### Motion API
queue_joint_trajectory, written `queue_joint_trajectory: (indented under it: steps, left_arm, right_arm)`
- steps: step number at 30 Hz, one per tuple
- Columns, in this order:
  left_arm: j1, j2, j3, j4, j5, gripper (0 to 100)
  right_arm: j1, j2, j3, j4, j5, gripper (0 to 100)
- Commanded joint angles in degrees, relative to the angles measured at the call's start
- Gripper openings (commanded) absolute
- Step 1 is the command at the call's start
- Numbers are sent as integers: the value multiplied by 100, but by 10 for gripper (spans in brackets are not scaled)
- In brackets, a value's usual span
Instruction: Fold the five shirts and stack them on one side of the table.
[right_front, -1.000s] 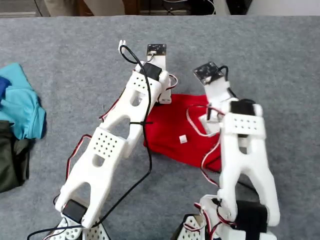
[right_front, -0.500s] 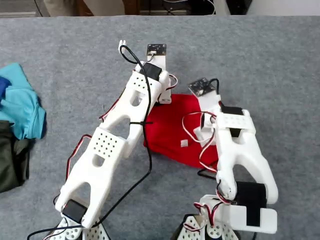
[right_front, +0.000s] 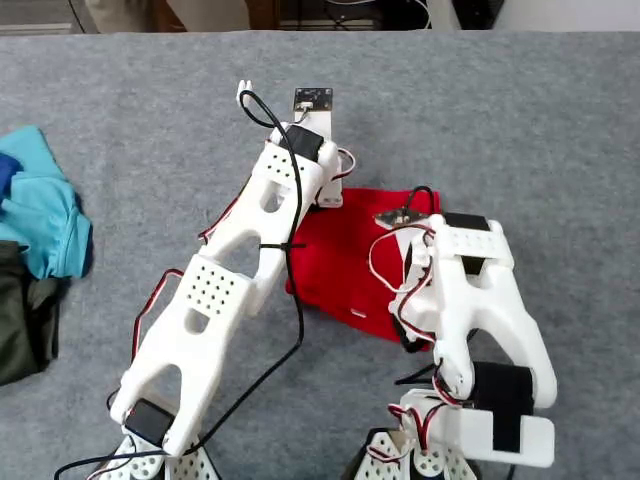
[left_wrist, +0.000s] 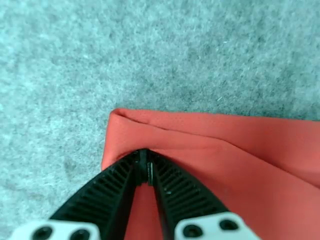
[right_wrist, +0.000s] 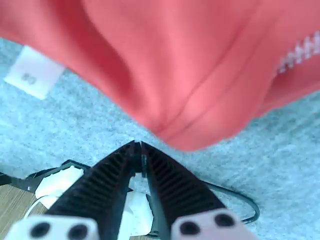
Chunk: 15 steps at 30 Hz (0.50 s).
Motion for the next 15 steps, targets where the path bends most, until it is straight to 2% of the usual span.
queue_joint_trajectory:
  steps: [1,4,8,15]
  left_arm:
    - [-255,-4,-9,-79,26,20]
    - [-255,-4,-9,-70,26,20]
    - [-255,-4,-9,-44,26,20]
    - [-255,-4,-9,-44,26,20]
  right_arm:
    - [119,-505,-462,114,-35,5]
    - [215,-927,-1253,0,-26,5]
    - [514,-1200,-2035,-1248,9,5]
    - [338,-673,-1666,-3200,-35,5]
